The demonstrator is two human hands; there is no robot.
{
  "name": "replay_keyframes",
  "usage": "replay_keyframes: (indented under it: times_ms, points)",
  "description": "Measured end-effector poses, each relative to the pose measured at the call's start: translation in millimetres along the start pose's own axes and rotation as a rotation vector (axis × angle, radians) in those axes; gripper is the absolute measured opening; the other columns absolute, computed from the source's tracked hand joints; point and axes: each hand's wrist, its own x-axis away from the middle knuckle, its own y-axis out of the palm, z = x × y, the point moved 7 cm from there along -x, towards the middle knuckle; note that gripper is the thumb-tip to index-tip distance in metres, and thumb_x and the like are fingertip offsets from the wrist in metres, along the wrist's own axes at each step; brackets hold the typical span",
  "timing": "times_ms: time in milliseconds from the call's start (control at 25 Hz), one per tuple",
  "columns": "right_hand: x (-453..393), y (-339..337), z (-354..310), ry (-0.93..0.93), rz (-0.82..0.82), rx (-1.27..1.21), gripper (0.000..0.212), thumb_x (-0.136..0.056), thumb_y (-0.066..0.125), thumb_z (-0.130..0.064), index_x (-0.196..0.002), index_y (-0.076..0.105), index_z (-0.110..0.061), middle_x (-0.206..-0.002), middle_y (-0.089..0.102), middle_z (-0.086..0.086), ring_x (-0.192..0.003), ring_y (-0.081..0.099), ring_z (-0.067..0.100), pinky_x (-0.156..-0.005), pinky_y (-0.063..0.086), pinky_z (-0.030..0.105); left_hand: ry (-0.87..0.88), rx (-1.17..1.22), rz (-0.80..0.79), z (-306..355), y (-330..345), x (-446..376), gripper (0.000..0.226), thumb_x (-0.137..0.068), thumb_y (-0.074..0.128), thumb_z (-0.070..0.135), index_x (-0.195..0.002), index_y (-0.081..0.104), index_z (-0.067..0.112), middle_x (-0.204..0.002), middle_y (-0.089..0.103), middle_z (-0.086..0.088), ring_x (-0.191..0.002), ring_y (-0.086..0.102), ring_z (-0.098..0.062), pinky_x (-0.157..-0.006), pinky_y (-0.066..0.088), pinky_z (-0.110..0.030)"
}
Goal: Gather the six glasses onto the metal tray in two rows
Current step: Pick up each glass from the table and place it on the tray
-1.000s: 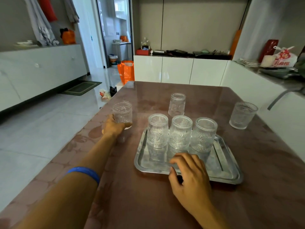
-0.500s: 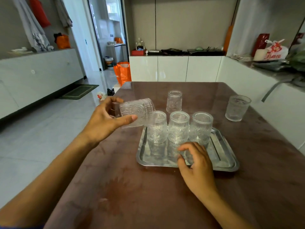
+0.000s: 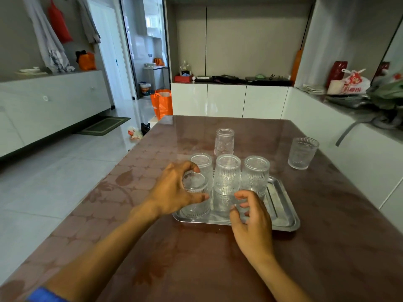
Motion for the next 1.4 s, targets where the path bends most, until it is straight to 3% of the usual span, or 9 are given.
replay_keyframes:
  times_ms: [200, 320, 440, 600, 800, 960, 1080, 1240, 1400]
  points:
    - [0, 0, -4, -0.033, -0.011, 0.019, 0.029, -0.08, 0.072, 0.006, -0.102, 0.063, -0.011, -0.098, 0.063, -0.003, -0.092, 0.061, 0.019, -0.073, 0.056, 0.045, 0.025, 0.038, -0.088, -1, 4, -8, 0.05, -0.066, 0.077, 0.06, -0.102, 0.058, 0.03, -0.104, 0.065, 0.006, -0.099, 0.061, -0.014, -0.082, 0.054, -0.035]
    - [-7, -12, -9, 0.0, -0.003, -0.01, 0.03, -0.081, 0.072, 0.005, -0.101, 0.063, -0.015, -0.099, 0.065, -0.005, -0.091, 0.061, 0.014, -0.075, 0.051, 0.026, -0.091, 0.297, 0.167, -31, -13, -7, 0.029, -0.084, 0.058, 0.055, -0.097, 0.064, 0.03, -0.097, 0.068, 0.008, -0.09, 0.062, -0.005, -0.076, 0.048, -0.023]
    - [-47, -29, -29, -0.001, 0.015, -0.059, 0.03, -0.084, 0.071, -0.008, -0.103, 0.06, -0.028, -0.097, 0.062, -0.014, -0.086, 0.06, 0.004, -0.064, 0.046, 0.009, -0.269, -0.045, 0.173, -95, -11, -25, 0.031, -0.095, 0.054, 0.035, -0.12, 0.06, 0.018, -0.125, 0.063, -0.007, -0.115, 0.058, -0.023, -0.092, 0.047, -0.033]
    - [-137, -12, -62, -0.224, -0.129, 0.259, 0.035, -0.085, 0.067, -0.024, -0.117, 0.053, -0.029, -0.111, 0.058, -0.013, -0.083, 0.056, 0.004, -0.062, 0.042, 0.016, -0.408, -0.463, -0.174, -159, 30, -42, 0.063, -0.096, 0.03, 0.056, -0.15, 0.029, 0.023, -0.161, 0.025, -0.007, -0.148, 0.021, -0.027, -0.121, 0.015, -0.047]
    - [-251, 66, -4, -0.023, -0.443, 0.532, 0.058, -0.08, 0.07, -0.027, -0.133, 0.046, -0.025, -0.136, 0.054, 0.001, -0.114, 0.055, 0.022, -0.089, 0.05, 0.039, -0.367, -0.501, -0.128, -183, 37, -48, 0.072, -0.089, 0.018, 0.067, -0.151, 0.024, 0.031, -0.163, 0.018, -0.002, -0.15, 0.013, -0.023, -0.121, 0.008, -0.047]
    - [-290, 120, 58, 0.189, -0.612, 0.663, 0.1, -0.077, 0.081, -0.027, -0.154, 0.019, -0.022, -0.153, 0.039, 0.012, -0.129, 0.048, 0.034, -0.1, 0.046, 0.043, -0.323, -0.493, -0.1, -179, 37, -47, 0.074, -0.088, 0.015, 0.067, -0.151, 0.023, 0.031, -0.163, 0.017, -0.001, -0.151, 0.01, -0.021, -0.122, 0.006, -0.046]
    - [-299, 148, 89, 0.236, -0.695, 0.68, 0.09, -0.086, 0.074, -0.036, -0.156, 0.02, -0.018, -0.156, 0.034, 0.015, -0.134, 0.043, 0.036, -0.098, 0.042, 0.036, -0.326, -0.499, -0.088, -178, 35, -46, 0.074, -0.088, 0.015, 0.067, -0.151, 0.023, 0.031, -0.163, 0.017, -0.001, -0.151, 0.01, -0.02, -0.122, 0.006, -0.044]
    - [-302, 150, 94, 0.233, -0.664, 0.66, 0.082, -0.083, 0.077, -0.038, -0.146, 0.032, -0.014, -0.146, 0.043, 0.016, -0.124, 0.05, 0.035, -0.089, 0.048, 0.036, -0.312, -0.508, -0.072, -179, 35, -48, 0.074, -0.087, 0.016, 0.068, -0.15, 0.026, 0.031, -0.163, 0.02, -0.001, -0.15, 0.014, -0.021, -0.121, 0.008, -0.045]
    - [-296, 93, 48, 0.172, -0.299, 0.367, 0.076, -0.07, 0.087, -0.038, -0.12, 0.033, -0.019, -0.117, 0.053, 0.004, -0.099, 0.058, 0.025, -0.068, 0.051, 0.029, -0.335, -0.514, -0.101, -179, 36, -49, 0.073, -0.087, 0.018, 0.068, -0.149, 0.029, 0.029, -0.161, 0.024, -0.003, -0.149, 0.017, -0.024, -0.121, 0.01, -0.048]
